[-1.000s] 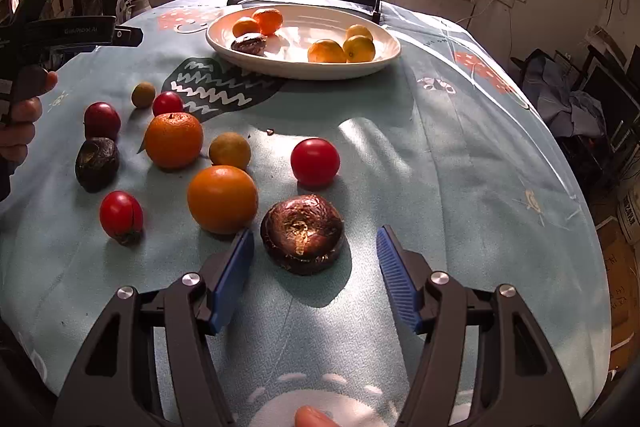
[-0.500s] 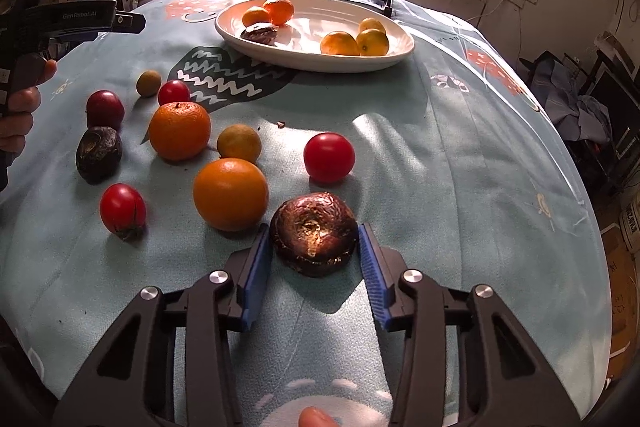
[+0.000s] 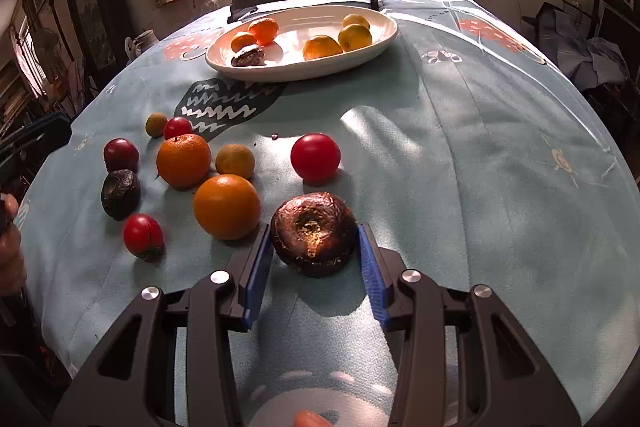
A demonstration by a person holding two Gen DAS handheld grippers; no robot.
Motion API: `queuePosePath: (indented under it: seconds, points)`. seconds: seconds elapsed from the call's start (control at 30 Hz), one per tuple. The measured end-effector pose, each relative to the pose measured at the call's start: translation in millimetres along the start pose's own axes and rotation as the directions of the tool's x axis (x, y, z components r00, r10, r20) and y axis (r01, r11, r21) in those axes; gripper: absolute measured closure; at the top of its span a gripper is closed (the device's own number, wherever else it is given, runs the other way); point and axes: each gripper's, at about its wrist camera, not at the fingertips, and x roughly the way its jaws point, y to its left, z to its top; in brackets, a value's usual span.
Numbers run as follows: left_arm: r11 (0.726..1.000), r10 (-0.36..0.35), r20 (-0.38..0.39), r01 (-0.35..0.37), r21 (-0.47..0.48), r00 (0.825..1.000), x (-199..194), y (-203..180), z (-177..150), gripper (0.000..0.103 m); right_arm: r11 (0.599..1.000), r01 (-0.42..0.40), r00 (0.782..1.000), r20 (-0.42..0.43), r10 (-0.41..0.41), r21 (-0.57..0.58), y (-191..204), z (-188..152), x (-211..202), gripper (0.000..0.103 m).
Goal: Organize fruits
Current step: 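Grasp a dark brown dried fruit with the right gripper while the left gripper grasps a red tomato, then carry both fruits to the white plate and open both grippers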
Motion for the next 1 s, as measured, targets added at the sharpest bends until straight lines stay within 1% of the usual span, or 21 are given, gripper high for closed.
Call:
queuePosePath:
  seconds: [0.1,0.17,0.2,0.23,0.27,0.3,0.33,0.4,0.53,0.73,0.8,1.0]
  points:
    - [0.992,-0.068,-0.025,0.070,0.109,0.997,-1,-36,-15,0.008,1.000,-0.023,1.000,0.001,0.023,-0.005,1,0,0,0.060]
    - [0.984,-0.093,-0.051,0.099,0.151,0.994,5,-52,-21,0.018,1.000,-0.026,1.000,0.003,0.026,-0.005,1,0,-1,0.060]
    - [0.981,-0.099,-0.065,0.108,0.162,0.993,8,-57,-23,0.023,1.000,-0.028,1.000,0.005,0.028,-0.004,1,1,-1,0.060]
    - [0.979,-0.104,-0.085,0.117,0.165,0.991,13,-60,-25,0.031,1.000,-0.030,1.000,0.007,0.030,-0.004,1,0,-1,0.060]
    - [0.979,-0.108,-0.106,0.125,0.164,0.988,18,-62,-27,0.036,0.999,-0.032,0.999,0.009,0.032,-0.005,1,0,-2,0.060]
    - [0.979,-0.106,-0.123,0.125,0.163,0.987,24,-63,-28,0.038,0.999,-0.033,0.999,0.011,0.033,-0.005,1,0,-2,0.060]
    - [0.979,-0.099,-0.138,0.122,0.162,0.985,29,-64,-31,0.044,0.999,-0.035,0.999,0.013,0.035,-0.006,1,0,-3,0.060]
    - [0.980,-0.099,-0.170,0.126,0.157,0.980,37,-65,-34,0.051,0.999,-0.044,0.999,0.015,0.044,-0.008,1,0,-3,0.060]
    - [0.983,-0.092,-0.226,0.125,0.137,0.970,49,-62,-38,0.058,0.999,-0.051,0.999,0.020,0.051,-0.008,0,-1,-4,0.060]
    - [0.983,-0.094,-0.267,0.132,0.127,0.959,57,-61,-39,0.059,0.998,-0.060,0.998,0.027,0.060,-0.011,0,-1,-5,0.060]
    - [0.983,-0.095,-0.280,0.135,0.128,0.955,60,-62,-39,0.064,0.998,-0.061,0.998,0.030,0.061,-0.012,0,-1,-6,0.060]
    - [0.983,-0.083,-0.284,0.124,0.132,0.955,60,-62,-40,0.066,0.998,-0.063,0.997,0.032,0.063,-0.013,0,-1,-6,0.060]
